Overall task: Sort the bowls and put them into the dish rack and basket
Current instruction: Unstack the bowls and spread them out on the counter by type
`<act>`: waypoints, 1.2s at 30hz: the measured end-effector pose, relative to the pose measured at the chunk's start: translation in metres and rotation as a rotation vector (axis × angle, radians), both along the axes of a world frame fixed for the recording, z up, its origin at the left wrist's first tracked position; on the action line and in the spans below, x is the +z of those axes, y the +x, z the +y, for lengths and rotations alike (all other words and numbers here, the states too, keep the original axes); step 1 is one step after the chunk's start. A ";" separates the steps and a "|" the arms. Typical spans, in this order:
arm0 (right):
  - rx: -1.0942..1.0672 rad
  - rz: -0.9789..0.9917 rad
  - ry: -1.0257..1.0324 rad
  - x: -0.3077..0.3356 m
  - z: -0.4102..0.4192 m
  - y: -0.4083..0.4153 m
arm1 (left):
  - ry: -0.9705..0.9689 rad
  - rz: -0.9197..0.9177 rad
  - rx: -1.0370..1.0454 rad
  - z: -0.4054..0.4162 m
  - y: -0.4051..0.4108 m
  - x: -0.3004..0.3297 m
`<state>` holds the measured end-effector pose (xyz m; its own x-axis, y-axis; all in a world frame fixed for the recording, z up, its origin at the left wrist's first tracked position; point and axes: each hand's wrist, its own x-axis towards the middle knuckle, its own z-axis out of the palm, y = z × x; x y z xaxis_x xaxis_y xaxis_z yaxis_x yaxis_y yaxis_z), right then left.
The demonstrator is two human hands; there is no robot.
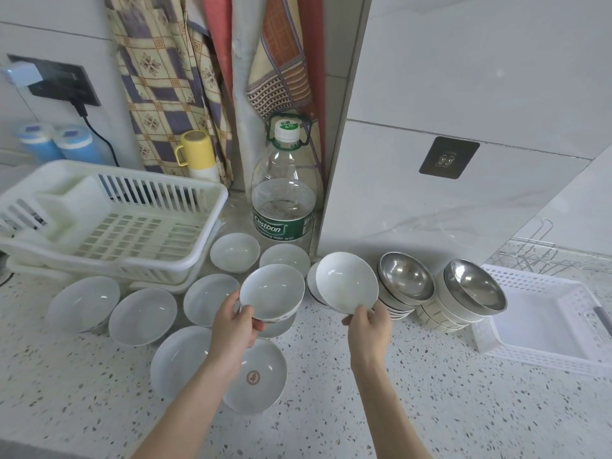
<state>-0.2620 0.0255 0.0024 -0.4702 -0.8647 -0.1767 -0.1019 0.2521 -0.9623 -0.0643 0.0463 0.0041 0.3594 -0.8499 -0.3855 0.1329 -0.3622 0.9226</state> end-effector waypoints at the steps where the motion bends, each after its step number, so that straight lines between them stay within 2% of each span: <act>1: -0.003 -0.008 -0.005 -0.002 0.009 -0.001 | 0.004 0.012 0.001 0.002 0.001 -0.001; 11: 0.047 0.048 0.121 -0.035 0.071 -0.013 | 0.044 0.064 0.010 0.019 0.011 -0.012; 18: 0.119 0.104 0.220 -0.049 0.074 -0.009 | 0.038 0.066 0.015 0.024 0.011 -0.011; 36: 0.162 0.071 0.254 -0.055 0.064 -0.005 | 0.066 0.071 0.067 0.033 0.014 -0.016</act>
